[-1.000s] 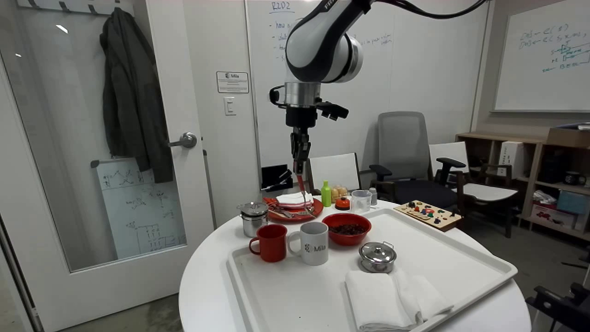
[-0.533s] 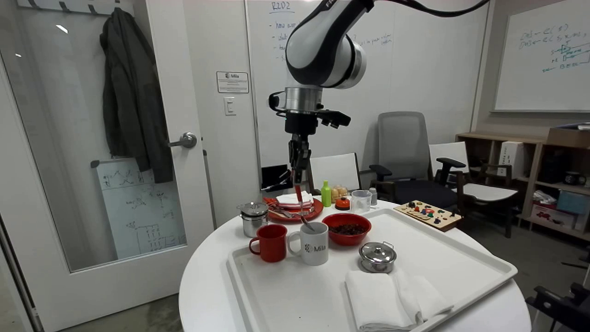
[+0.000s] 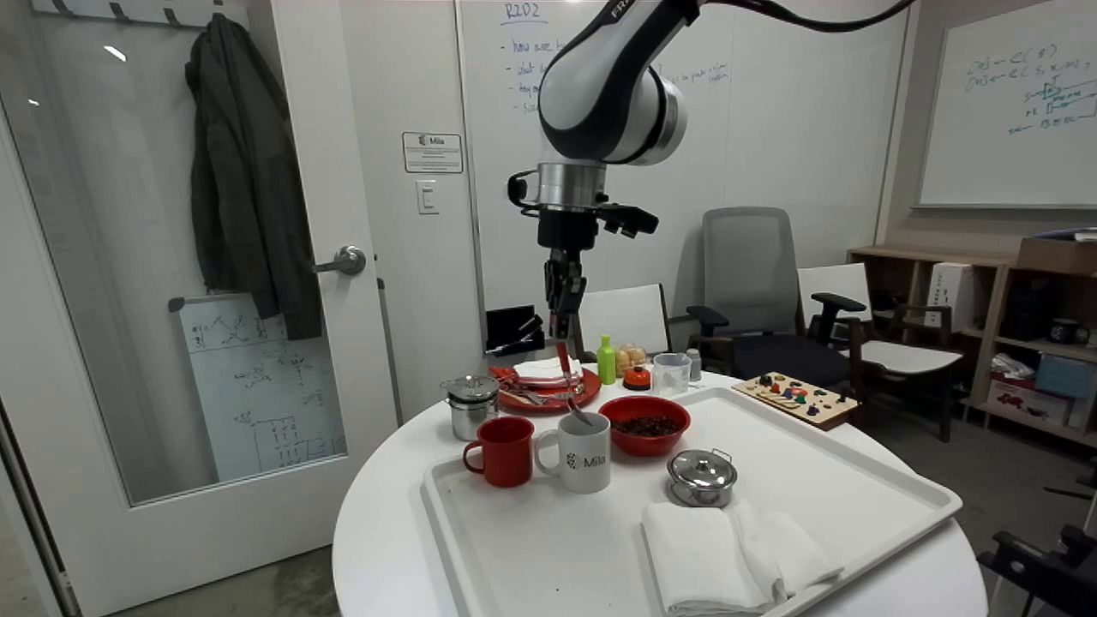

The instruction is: Use the spoon to stir the contents in the red bowl

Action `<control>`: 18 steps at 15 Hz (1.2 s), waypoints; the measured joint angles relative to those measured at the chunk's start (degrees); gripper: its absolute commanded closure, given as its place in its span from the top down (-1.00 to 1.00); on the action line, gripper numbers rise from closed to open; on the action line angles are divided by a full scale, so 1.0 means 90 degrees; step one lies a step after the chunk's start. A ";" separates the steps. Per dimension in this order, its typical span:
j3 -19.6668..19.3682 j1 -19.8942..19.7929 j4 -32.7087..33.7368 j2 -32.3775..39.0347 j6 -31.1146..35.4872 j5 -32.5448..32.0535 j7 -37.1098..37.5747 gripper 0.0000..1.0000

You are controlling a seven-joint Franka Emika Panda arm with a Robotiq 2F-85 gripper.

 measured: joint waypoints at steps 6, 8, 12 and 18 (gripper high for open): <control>-0.0121 -0.0054 0.0045 0.0213 0.0021 0.0000 -0.0093 -0.73; -0.0158 -0.0054 0.0122 0.0326 0.0045 -0.0001 -0.0121 -0.74; -0.0185 -0.0054 0.0282 0.0537 0.0048 -0.0001 -0.0146 0.06; -0.0188 -0.0053 0.0399 0.0687 0.0046 -0.0002 -0.0156 0.94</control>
